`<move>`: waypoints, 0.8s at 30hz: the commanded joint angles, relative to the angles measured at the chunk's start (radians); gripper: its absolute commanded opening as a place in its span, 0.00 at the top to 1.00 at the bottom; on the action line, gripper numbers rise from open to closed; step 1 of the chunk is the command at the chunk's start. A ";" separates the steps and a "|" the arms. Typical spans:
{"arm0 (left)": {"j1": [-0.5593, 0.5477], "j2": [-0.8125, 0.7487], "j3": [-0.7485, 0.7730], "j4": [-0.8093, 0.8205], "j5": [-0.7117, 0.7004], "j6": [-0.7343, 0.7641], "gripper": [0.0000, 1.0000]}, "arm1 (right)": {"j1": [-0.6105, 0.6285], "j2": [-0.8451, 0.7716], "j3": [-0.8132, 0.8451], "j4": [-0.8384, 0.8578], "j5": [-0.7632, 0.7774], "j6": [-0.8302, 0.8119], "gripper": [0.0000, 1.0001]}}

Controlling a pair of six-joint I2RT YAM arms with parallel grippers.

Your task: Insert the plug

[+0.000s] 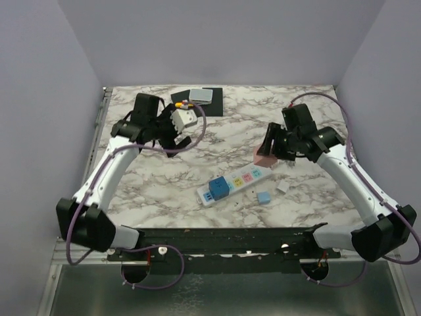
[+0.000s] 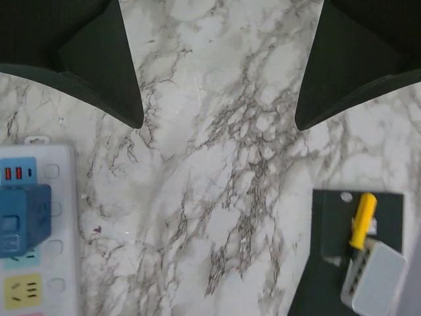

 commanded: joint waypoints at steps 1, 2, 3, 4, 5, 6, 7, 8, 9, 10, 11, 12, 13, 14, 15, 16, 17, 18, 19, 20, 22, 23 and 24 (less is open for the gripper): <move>-0.019 -0.289 -0.200 0.118 0.276 0.437 0.01 | 0.010 0.083 0.141 0.098 -0.366 -0.165 0.90; -0.031 -0.328 -0.229 0.154 0.288 0.460 0.01 | 0.014 0.101 0.157 0.111 -0.402 -0.176 0.90; -0.046 -0.356 -0.251 0.177 0.300 0.483 0.01 | 0.020 0.116 0.167 0.126 -0.439 -0.184 0.90; -0.064 -0.375 -0.268 0.206 0.308 0.489 0.01 | 0.029 0.134 0.182 0.139 -0.471 -0.192 0.90; -0.086 -0.389 -0.282 0.248 0.311 0.471 0.01 | 0.055 0.150 0.195 0.153 -0.492 -0.195 0.90; -0.107 -0.397 -0.291 0.280 0.310 0.456 0.01 | 0.081 0.166 0.212 0.162 -0.500 -0.199 0.90; -0.130 -0.401 -0.294 0.295 0.312 0.459 0.01 | 0.109 0.182 0.232 0.168 -0.511 -0.205 0.90; -0.149 -0.404 -0.296 0.299 0.314 0.471 0.01 | 0.130 0.198 0.248 0.177 -0.525 -0.205 0.90; -0.169 -0.409 -0.298 0.301 0.317 0.484 0.01 | 0.153 0.213 0.267 0.184 -0.534 -0.210 0.90; -0.186 -0.417 -0.302 0.302 0.321 0.504 0.01 | 0.174 0.228 0.288 0.186 -0.541 -0.215 0.90; -0.200 -0.426 -0.311 0.302 0.325 0.529 0.01 | 0.187 0.241 0.310 0.186 -0.548 -0.219 0.90; -0.216 -0.439 -0.322 0.302 0.325 0.563 0.01 | 0.199 0.255 0.332 0.184 -0.556 -0.225 0.91; -0.224 -0.453 -0.336 0.302 0.326 0.598 0.01 | 0.207 0.264 0.347 0.188 -0.570 -0.229 0.91; -0.230 -0.468 -0.351 0.302 0.327 0.628 0.01 | 0.212 0.272 0.360 0.192 -0.580 -0.231 0.91; -0.234 -0.481 -0.365 0.302 0.327 0.658 0.01 | 0.217 0.281 0.373 0.193 -0.589 -0.235 0.91; -0.236 -0.493 -0.376 0.302 0.328 0.684 0.01 | 0.223 0.288 0.383 0.191 -0.599 -0.241 0.91; -0.238 -0.506 -0.387 0.302 0.329 0.708 0.01 | 0.231 0.298 0.396 0.186 -0.604 -0.246 0.92; -0.240 -0.515 -0.397 0.302 0.332 0.736 0.01 | 0.238 0.307 0.408 0.178 -0.610 -0.254 0.92; -0.241 -0.523 -0.405 0.302 0.336 0.771 0.01 | 0.248 0.317 0.420 0.169 -0.617 -0.266 0.92; -0.241 -0.527 -0.410 0.302 0.337 0.787 0.01 | 0.261 0.327 0.439 0.157 -0.623 -0.275 0.93; -0.242 -0.526 -0.408 0.302 0.339 0.811 0.01 | 0.287 0.350 0.469 0.129 -0.619 -0.297 0.93; -0.242 -0.523 -0.404 0.302 0.340 0.810 0.01 | 0.297 0.360 0.482 0.117 -0.617 -0.305 0.93; -0.244 -0.520 -0.398 0.302 0.339 0.809 0.01 | 0.309 0.367 0.491 0.107 -0.617 -0.312 0.93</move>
